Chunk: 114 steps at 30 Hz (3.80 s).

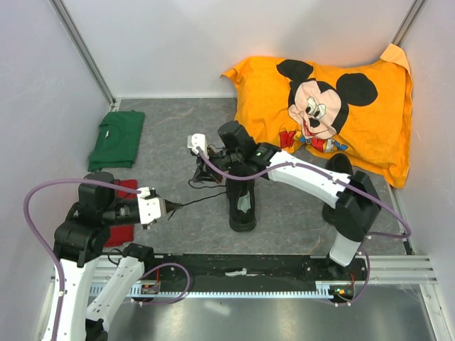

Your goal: Tie the shoes

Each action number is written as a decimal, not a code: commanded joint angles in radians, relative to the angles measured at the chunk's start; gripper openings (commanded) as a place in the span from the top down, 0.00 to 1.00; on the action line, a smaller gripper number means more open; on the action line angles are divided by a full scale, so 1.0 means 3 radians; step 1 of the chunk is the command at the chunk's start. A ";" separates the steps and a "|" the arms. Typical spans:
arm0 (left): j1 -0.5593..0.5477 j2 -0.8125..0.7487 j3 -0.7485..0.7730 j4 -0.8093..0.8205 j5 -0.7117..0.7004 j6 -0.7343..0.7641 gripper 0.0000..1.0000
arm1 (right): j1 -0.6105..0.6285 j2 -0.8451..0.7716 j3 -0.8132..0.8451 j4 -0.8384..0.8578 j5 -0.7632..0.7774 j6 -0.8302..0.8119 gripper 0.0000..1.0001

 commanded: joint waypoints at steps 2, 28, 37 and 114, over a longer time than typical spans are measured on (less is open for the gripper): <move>-0.0001 0.0011 -0.0062 -0.0327 0.0255 0.0217 0.98 | 0.0075 0.0274 0.0174 0.0015 -0.0411 -0.0001 0.74; 0.0066 0.3318 0.0724 0.3042 -0.0491 -0.1924 0.98 | -0.0601 -0.1035 -0.0399 -0.0860 0.0698 -0.0608 0.26; 0.0091 0.4152 0.0976 0.3129 -0.0506 -0.2411 0.98 | 0.0075 0.0166 0.0480 -0.1381 0.1056 -0.1269 0.38; 0.0628 0.1330 -0.1285 0.1140 -0.0484 0.0581 0.67 | -0.0759 -0.1029 -0.0366 -0.2010 -0.0166 -0.0180 1.00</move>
